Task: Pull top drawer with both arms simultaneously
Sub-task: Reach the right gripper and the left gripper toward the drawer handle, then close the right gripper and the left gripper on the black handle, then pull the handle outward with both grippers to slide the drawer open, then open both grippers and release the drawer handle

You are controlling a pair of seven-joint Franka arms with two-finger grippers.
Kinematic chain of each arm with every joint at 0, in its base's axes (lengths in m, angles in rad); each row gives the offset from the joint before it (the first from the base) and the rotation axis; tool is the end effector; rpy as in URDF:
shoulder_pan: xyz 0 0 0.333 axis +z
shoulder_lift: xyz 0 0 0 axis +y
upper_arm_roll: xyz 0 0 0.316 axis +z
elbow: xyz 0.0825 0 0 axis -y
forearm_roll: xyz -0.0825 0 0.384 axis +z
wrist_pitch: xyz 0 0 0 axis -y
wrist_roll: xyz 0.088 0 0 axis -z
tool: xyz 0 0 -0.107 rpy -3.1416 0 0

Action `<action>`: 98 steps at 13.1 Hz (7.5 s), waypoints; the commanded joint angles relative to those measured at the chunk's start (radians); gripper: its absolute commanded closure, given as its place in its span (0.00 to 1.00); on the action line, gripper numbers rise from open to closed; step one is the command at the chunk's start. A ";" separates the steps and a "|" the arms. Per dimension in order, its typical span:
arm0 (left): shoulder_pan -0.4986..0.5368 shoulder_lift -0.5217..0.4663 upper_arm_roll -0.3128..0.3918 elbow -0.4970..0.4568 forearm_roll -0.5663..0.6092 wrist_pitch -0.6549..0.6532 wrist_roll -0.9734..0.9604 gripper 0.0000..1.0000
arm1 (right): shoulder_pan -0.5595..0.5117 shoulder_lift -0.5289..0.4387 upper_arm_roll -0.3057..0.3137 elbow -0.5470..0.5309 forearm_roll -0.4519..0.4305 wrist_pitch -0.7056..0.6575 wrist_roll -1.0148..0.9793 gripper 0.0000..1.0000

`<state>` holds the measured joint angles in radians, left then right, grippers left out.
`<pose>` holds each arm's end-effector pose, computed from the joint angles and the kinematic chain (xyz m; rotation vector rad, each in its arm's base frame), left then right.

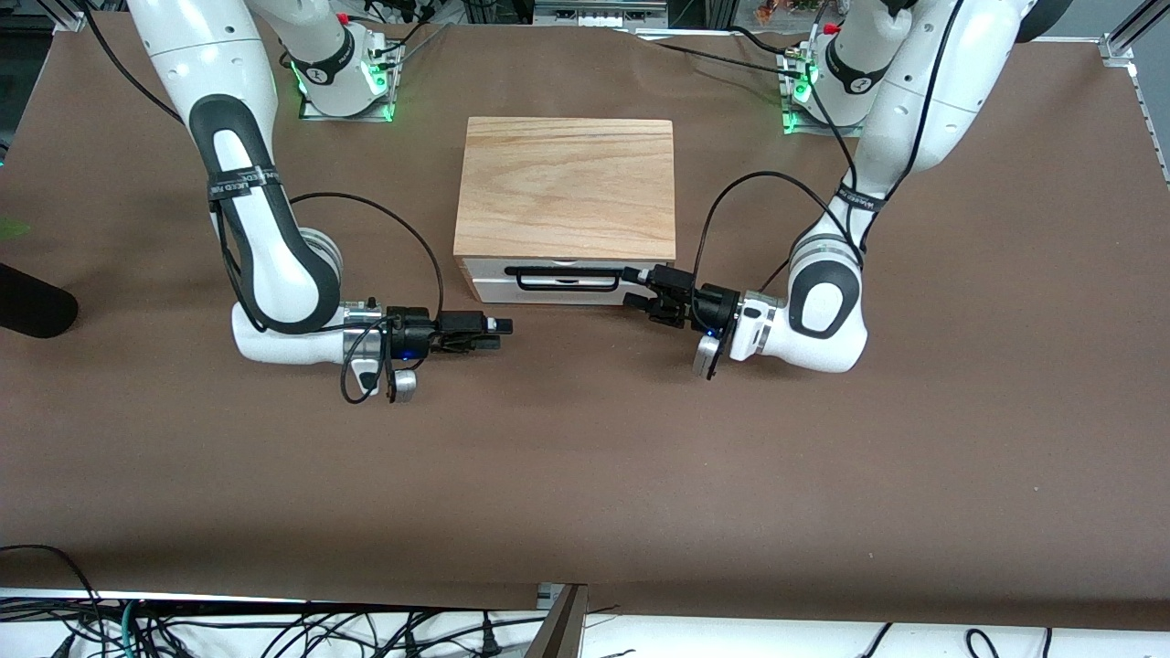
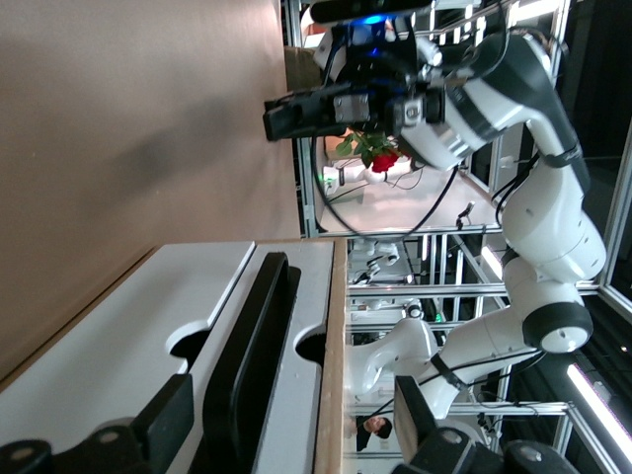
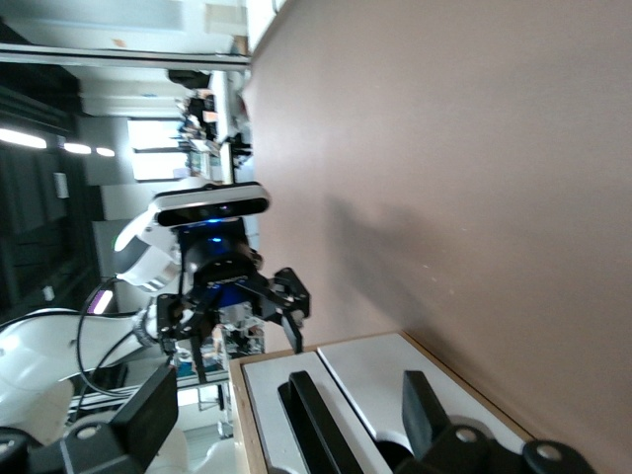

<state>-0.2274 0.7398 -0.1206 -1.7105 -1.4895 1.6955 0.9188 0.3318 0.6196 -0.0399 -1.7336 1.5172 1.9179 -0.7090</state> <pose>0.5761 -0.3007 0.1956 1.6161 -0.2830 -0.1922 0.6134 0.2610 0.2421 -1.8725 -0.0506 0.0758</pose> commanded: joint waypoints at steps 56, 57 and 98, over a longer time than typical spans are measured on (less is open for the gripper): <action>-0.039 0.105 0.004 0.153 -0.054 -0.002 -0.099 1.00 | -0.036 0.106 0.032 -0.155 0.285 -0.214 -0.435 0.90; -0.038 0.115 0.006 0.173 -0.051 -0.002 -0.127 1.00 | -0.036 0.117 0.032 -0.135 0.288 -0.208 -0.423 0.90; -0.023 0.213 0.137 0.558 0.182 0.000 -0.264 0.00 | -0.079 0.313 -0.035 0.253 0.271 -0.103 -0.149 0.00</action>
<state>-0.2510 0.9618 -0.0089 -1.2140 -1.3913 1.7128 0.7042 0.2461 0.9500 -0.0543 -1.4946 1.7845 1.8055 -0.9288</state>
